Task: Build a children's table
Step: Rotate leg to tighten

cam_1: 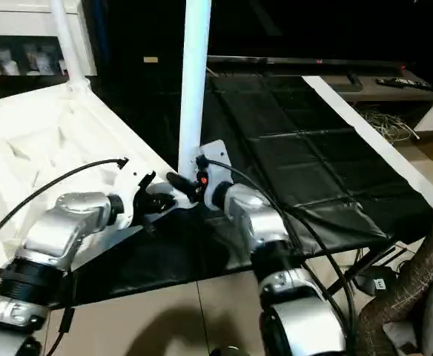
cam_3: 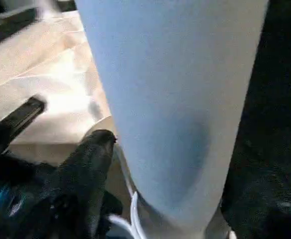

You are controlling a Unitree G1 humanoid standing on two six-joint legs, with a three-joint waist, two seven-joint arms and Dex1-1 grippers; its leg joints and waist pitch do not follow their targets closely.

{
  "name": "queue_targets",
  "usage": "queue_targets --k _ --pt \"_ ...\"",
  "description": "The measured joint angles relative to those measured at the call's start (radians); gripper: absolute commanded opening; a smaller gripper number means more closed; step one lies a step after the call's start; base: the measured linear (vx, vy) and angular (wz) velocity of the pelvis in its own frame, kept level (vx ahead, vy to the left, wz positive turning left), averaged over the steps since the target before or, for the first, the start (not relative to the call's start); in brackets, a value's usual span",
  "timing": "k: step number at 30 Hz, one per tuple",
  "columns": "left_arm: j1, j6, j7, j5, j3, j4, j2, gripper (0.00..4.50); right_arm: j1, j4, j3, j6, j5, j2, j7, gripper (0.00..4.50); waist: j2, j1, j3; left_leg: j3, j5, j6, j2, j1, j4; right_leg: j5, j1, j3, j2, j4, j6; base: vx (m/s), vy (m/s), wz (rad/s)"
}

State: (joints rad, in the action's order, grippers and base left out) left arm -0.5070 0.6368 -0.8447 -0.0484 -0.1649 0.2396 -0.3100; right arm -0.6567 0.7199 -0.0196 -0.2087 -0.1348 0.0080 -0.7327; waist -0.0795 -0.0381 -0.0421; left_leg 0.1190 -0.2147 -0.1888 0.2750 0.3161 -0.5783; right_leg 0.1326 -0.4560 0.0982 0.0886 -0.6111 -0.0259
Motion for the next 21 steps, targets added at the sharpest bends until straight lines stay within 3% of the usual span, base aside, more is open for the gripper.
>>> queue_targets --k 11,16,21 --pt "0.020 -0.107 -0.247 -0.025 -0.084 -0.021 -0.154 0.00 0.047 -0.051 -0.068 -0.031 -0.052 -0.217 -0.420 4.46 -0.002 -0.048 -0.001 0.003 -0.001 -0.002 0.000 0.001 -0.005 0.000 0.002 -0.002 0.003 -0.004 0.000 0.000 0.000 0.00" --pt "0.020 -0.198 -0.404 -0.027 -0.130 -0.021 -0.242 0.00 0.044 -0.050 -0.125 0.001 -0.053 -0.296 -0.611 4.46 -0.003 -0.058 -0.001 0.003 -0.001 -0.002 0.000 0.003 -0.007 0.000 0.003 -0.003 0.003 -0.004 0.000 0.000 0.000 0.00" --pt "0.018 -0.259 -0.472 -0.022 -0.170 -0.021 -0.262 0.00 0.019 -0.040 -0.149 0.027 -0.052 -0.303 -0.704 4.46 -0.004 -0.068 -0.001 0.004 0.000 -0.001 0.000 0.005 -0.009 0.000 0.004 -0.005 0.004 -0.004 0.000 0.000 0.000 0.00"
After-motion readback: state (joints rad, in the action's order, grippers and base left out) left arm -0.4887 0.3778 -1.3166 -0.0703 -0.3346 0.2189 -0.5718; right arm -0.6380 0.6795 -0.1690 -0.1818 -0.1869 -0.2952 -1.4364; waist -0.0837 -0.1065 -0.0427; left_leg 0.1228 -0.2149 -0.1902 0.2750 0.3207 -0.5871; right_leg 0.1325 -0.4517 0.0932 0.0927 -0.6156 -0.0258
